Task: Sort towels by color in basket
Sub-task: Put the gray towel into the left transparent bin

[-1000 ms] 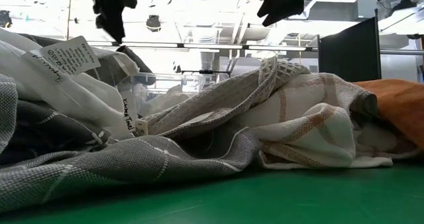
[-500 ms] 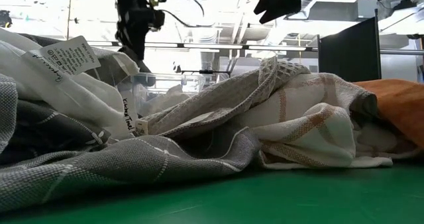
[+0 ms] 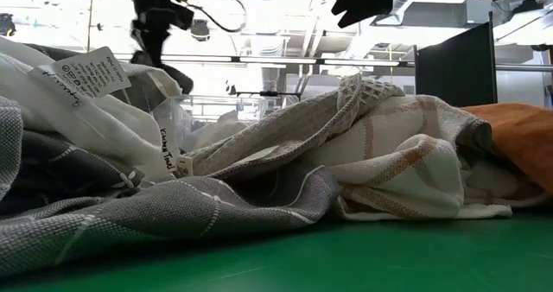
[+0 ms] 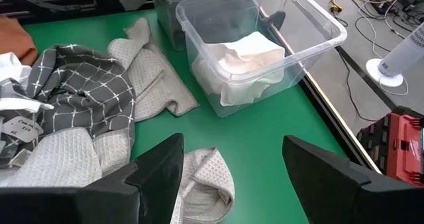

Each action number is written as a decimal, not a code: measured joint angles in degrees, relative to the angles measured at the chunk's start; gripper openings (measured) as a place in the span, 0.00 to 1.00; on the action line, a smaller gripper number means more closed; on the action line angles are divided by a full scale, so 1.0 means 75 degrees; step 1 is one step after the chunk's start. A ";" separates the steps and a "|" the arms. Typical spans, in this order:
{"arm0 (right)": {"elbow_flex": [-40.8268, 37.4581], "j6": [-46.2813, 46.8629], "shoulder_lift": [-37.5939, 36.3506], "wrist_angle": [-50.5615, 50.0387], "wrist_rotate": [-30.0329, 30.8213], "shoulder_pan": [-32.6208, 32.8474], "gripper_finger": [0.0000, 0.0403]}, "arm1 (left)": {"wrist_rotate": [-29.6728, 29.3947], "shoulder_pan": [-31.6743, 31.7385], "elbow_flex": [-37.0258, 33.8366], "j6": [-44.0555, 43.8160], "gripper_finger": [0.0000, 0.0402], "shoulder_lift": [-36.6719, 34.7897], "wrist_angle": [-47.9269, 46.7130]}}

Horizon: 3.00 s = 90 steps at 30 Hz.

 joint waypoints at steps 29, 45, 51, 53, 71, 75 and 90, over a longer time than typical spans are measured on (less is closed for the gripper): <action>0.0000 0.0201 0.0000 0.0496 0.0034 0.0297 0.71 | 0.0485 0.2625 -0.3199 0.0975 0.09 0.0747 0.2238; 0.0000 0.0246 0.0000 0.0513 0.0049 0.0280 0.71 | 0.1843 0.2621 -0.0859 0.2994 0.54 -0.0401 0.0040; 0.0000 0.0399 -0.0003 0.0519 0.0052 0.0280 0.71 | 0.2090 0.2623 -0.1713 0.3588 0.50 -0.0874 0.0141; 0.0000 0.0404 -0.0003 0.0530 0.0052 0.0280 0.71 | 0.2097 0.2620 -0.2168 0.3636 0.48 -0.0888 0.0534; 0.0000 0.1075 -0.0002 0.0579 0.0074 0.0698 0.71 | -0.0745 0.2088 -0.4876 0.3509 0.31 -0.0048 0.4339; 0.0000 0.1016 -0.0002 0.0574 0.0084 0.0675 0.71 | -0.1182 0.1750 -0.4405 0.3546 0.31 -0.0303 0.3838; 0.0000 0.1035 -0.0002 0.0574 0.0086 0.0670 0.71 | -0.1901 0.1694 -0.3364 0.4049 0.28 -0.1331 0.3395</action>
